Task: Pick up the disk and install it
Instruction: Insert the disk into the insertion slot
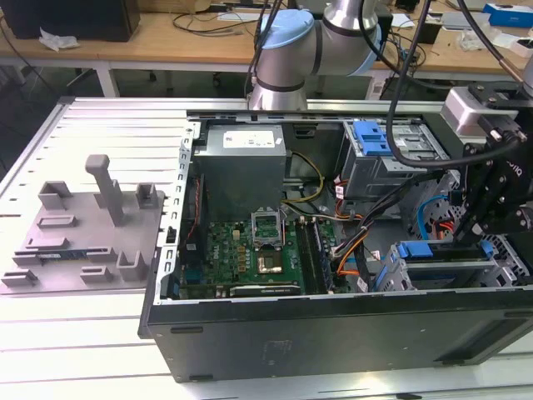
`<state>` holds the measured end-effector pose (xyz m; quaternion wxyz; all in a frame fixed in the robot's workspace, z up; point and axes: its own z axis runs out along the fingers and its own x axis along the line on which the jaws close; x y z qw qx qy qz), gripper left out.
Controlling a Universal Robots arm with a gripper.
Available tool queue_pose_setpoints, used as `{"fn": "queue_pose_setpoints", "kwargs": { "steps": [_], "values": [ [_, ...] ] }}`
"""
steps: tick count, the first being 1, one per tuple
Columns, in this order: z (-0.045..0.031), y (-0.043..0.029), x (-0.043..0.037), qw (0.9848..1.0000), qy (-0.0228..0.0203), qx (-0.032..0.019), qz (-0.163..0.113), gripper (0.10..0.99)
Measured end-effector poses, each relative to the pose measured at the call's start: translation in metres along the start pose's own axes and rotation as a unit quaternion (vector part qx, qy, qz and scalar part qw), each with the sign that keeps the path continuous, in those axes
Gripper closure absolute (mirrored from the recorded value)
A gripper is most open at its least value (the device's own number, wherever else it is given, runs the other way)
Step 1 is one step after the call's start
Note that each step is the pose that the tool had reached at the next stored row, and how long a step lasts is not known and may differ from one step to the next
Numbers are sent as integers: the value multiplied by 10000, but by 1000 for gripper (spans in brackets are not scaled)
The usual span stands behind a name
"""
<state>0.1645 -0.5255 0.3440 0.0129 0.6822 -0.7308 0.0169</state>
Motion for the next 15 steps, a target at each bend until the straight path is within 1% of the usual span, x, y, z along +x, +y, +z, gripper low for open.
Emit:
{"fn": "queue_pose_setpoints", "kwargs": {
  "steps": [3,9,11,12,13,14,15],
  "values": [
    [9,-2,-1,10000,0,0,0,922],
    [52,-5,0,10000,2,0,-1,922],
    [56,-5,-1,10000,-8,-2,0,922],
    [-58,-6,5,10000,-1,0,-1,851],
    [-138,-7,9,10000,-1,0,0,729],
    [-176,-7,10,10000,-1,0,0,729],
    [-216,-8,12,10000,0,0,0,671]
  ]
}}
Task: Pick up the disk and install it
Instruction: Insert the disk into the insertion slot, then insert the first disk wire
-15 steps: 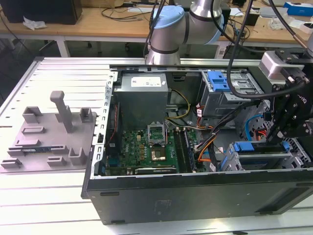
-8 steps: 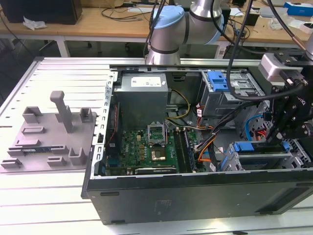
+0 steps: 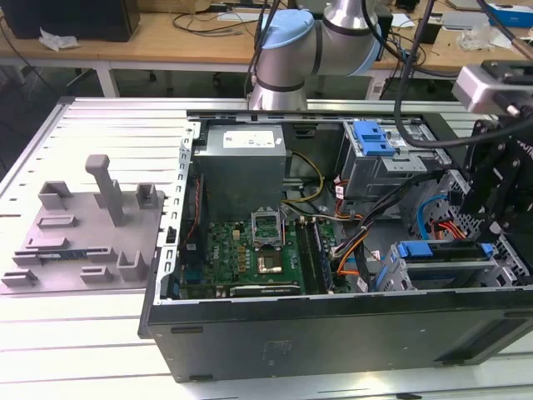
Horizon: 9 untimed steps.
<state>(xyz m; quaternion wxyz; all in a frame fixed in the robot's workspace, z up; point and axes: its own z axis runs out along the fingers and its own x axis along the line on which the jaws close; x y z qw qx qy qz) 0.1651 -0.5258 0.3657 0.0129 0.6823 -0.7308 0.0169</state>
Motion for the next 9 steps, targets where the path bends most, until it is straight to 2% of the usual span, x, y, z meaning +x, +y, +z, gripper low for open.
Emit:
{"fn": "queue_pose_setpoints", "kwargs": {
  "steps": [1,9],
  "values": [
    [-17,0,1,10000,-2,-1,0,604],
    [-22,0,1,10000,-1,0,0,604]
  ]
}}
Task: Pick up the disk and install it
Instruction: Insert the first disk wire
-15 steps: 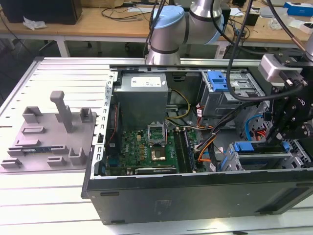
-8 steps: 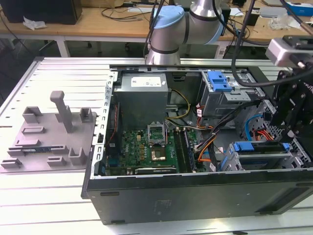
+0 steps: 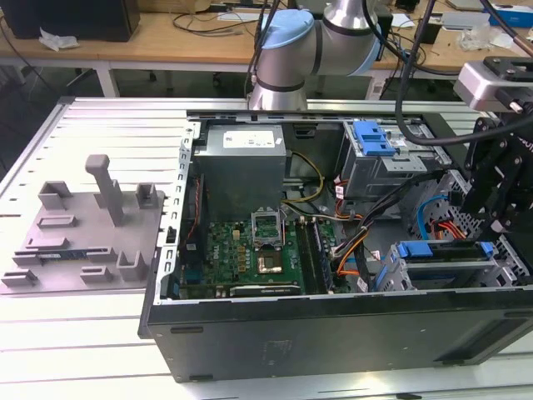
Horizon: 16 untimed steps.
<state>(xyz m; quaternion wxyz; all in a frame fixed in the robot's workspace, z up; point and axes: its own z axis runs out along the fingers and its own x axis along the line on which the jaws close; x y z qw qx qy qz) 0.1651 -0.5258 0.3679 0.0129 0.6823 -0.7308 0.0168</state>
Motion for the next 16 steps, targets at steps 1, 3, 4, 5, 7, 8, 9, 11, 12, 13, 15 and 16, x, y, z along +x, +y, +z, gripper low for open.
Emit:
{"fn": "queue_pose_setpoints", "kwargs": {
  "steps": [1,3,4,5,7,8,9,11,12,13,15,16],
  "values": [
    [0,0,0,10000,0,0,0,604],
    [-1,0,0,10000,0,0,0,604],
    [-1,0,0,10000,0,0,0,604],
    [-2,0,0,10000,0,0,0,604],
    [-2,0,0,10000,0,0,0,604],
    [-2,0,0,10000,0,0,0,604],
    [-3,0,0,10000,0,0,0,604],
    [-11,0,-1,10000,18,2,0,604],
    [-35,0,-3,10000,70,5,0,604],
    [-108,-1,-2,9999,101,7,-1,604],
    [-245,3,-56,9998,194,13,-1,604],
    [-259,10,-115,9997,255,17,-1,604]
  ]
}}
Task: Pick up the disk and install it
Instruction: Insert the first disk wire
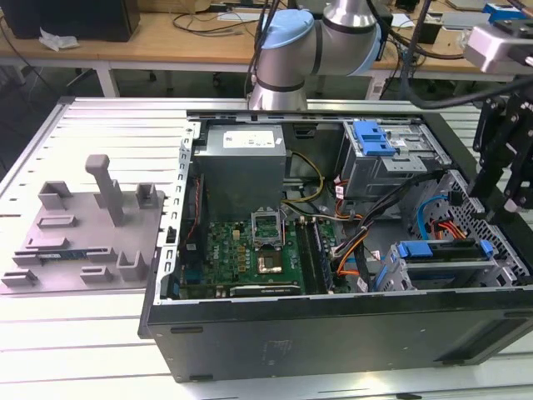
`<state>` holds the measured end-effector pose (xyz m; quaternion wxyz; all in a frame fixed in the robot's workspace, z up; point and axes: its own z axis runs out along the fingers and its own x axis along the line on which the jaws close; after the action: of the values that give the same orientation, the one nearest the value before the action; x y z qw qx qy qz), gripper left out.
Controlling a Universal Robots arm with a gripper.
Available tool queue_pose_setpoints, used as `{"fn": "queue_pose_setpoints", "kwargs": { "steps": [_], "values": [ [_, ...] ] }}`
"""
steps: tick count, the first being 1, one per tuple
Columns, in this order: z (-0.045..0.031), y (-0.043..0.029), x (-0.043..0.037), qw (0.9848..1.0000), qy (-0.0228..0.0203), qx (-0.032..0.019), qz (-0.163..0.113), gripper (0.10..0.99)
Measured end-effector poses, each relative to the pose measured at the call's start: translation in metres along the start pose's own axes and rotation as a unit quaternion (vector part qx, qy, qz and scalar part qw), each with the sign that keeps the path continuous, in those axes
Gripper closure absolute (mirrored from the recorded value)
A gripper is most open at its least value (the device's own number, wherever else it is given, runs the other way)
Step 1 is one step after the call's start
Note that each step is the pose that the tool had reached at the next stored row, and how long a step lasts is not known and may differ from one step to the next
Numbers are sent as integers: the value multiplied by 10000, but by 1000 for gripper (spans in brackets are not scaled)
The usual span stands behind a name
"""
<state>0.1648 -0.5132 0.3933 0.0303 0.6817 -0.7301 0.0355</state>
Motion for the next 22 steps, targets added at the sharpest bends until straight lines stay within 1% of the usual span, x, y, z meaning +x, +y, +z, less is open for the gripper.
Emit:
{"fn": "queue_pose_setpoints", "kwargs": {
  "steps": [2,3,4,5,6,8,9,10,11,12,14,15,18,20,21,22],
  "values": [
    [-18,6,-54,10000,64,5,0,604],
    [-31,11,-88,9999,119,8,0,604],
    [-38,19,-109,9999,163,11,-1,604],
    [-42,39,-129,9998,209,15,-1,604],
    [-43,82,-158,9996,268,19,-1,604],
    [-48,123,-187,9995,316,24,-1,604],
    [-50,154,-214,9994,349,29,-1,604],
    [-51,173,-229,9993,367,32,-1,620],
    [-53,188,-242,9993,382,34,-1,694],
    [-56,223,-273,9991,416,39,-1,694],
    [-59,261,-304,9990,450,45,0,694],
    [-61,291,-327,9988,486,51,0,694],
    [-62,292,-331,9988,492,49,34,694],
    [-62,292,-332,9988,493,46,54,710],
    [-61,292,-332,9988,493,45,64,776],
    [-60,292,-332,9987,493,42,79,776]
  ]
}}
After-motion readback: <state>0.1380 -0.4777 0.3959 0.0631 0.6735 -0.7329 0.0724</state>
